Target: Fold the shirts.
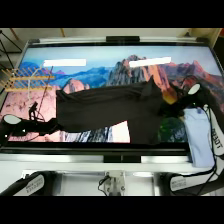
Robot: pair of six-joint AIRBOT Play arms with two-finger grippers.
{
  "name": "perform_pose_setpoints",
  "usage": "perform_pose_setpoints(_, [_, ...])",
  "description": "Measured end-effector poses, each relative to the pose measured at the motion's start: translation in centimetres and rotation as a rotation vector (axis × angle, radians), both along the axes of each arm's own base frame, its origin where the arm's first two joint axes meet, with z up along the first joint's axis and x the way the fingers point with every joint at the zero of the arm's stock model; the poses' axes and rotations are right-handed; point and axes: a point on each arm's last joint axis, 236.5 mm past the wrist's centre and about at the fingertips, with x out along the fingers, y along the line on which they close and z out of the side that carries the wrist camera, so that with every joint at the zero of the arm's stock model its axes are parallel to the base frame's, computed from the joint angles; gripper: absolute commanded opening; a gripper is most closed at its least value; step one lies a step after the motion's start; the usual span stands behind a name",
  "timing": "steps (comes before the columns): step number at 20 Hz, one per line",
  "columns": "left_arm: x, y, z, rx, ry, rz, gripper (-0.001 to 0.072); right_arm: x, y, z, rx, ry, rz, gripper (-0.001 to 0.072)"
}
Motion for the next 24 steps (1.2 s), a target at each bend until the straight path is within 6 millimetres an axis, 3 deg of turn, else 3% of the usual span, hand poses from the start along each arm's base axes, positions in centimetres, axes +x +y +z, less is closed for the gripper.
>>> perform_pose_setpoints(1, [0.0, 0.0, 0.0, 0.000, -0.001, -0.001, 0.0033, 0.1, 0.5, -0.2, 0.021, 0.003, -0.006, 0.0182])
perform_pose_setpoints(2, [0.1, 0.0, 0.1, 0.001, -0.004, -0.001, 0.0033, 0.3, 0.9, -0.5, 0.038, 0.002, -0.008, 0.0059])
perform_pose_setpoints(5, [1.4, 0.3, 1.6, 0.008, -0.044, -0.008, 0.0031, 1.3, 1.3, 0.2, 0.055, -0.034, -0.004, 0.0058])
perform_pose_setpoints(7, [3.3, 0.6, 4.4, 0.021, -0.117, -0.025, 0.0031, 2.7, 1.4, 2.7, 0.061, -0.105, 0.016, 0.0058])
perform_pose_setpoints(8, [4.7, 0.9, 6.8, 0.038, -0.183, -0.030, 0.0032, 3.7, 1.3, 4.6, 0.053, -0.159, 0.031, 0.0058])
perform_pose_setpoints(10, [8.0, 1.7, 14.2, 0.094, -0.382, -0.039, 0.0032, 6.1, 0.9, 10.9, 0.015, -0.333, 0.078, 0.0058])
perform_pose_setpoints(12, [10.4, 2.5, 25.4, 0.183, -0.670, -0.027, 0.0033, 7.7, -0.1, 20.4, -0.081, -0.573, 0.132, 0.0058])
perform_pose_setpoints(13, [10.5, 2.8, 32.3, 0.230, -0.844, -0.004, 0.0032, 7.8, -0.5, 25.6, -0.137, -0.702, 0.141, 0.0058])
perform_pose_setpoints(14, [9.7, 2.9, 38.8, 0.267, -1.003, 0.030, 0.0032, 7.4, -0.9, 31.0, -0.200, -0.840, 0.142, 0.0058])
perform_pose_setpoints(16, [5.3, 2.4, 50.5, 0.304, -1.292, 0.112, 0.0032, 4.6, -1.3, 42.7, -0.324, -1.147, 0.111, 0.0058])
perform_pose_setpoints(17, [2.4, 2.0, 55.2, 0.314, -1.416, 0.146, 0.0032, 2.5, -1.2, 47.4, -0.373, -1.277, 0.089, 0.0058])
perform_pose_setpoints(18, [-0.6, 1.6, 58.5, 0.329, -1.514, 0.169, 0.0032, -0.1, -1.1, 51.6, -0.417, -1.396, 0.068, 0.0058])
perform_pose_setpoints(20, [-5.6, 0.7, 62.2, 0.367, -1.634, 0.189, 0.0032, -5.8, -0.7, 57.9, -0.492, -1.579, 0.033, 0.0059])
perform_pose_setpoints(22, [-9.2, 0.1, 63.2, 0.422, -1.679, 0.183, 0.0032, -10.5, -0.3, 60.9, -0.542, -1.669, 0.008, 0.0058])
perform_pose_setpoints(24, [-11.2, -0.2, 63.0, 0.463, -1.676, 0.173, 0.0033, -14.1, -0.3, 62.2, -0.578, -1.712, -0.019, 0.0059])
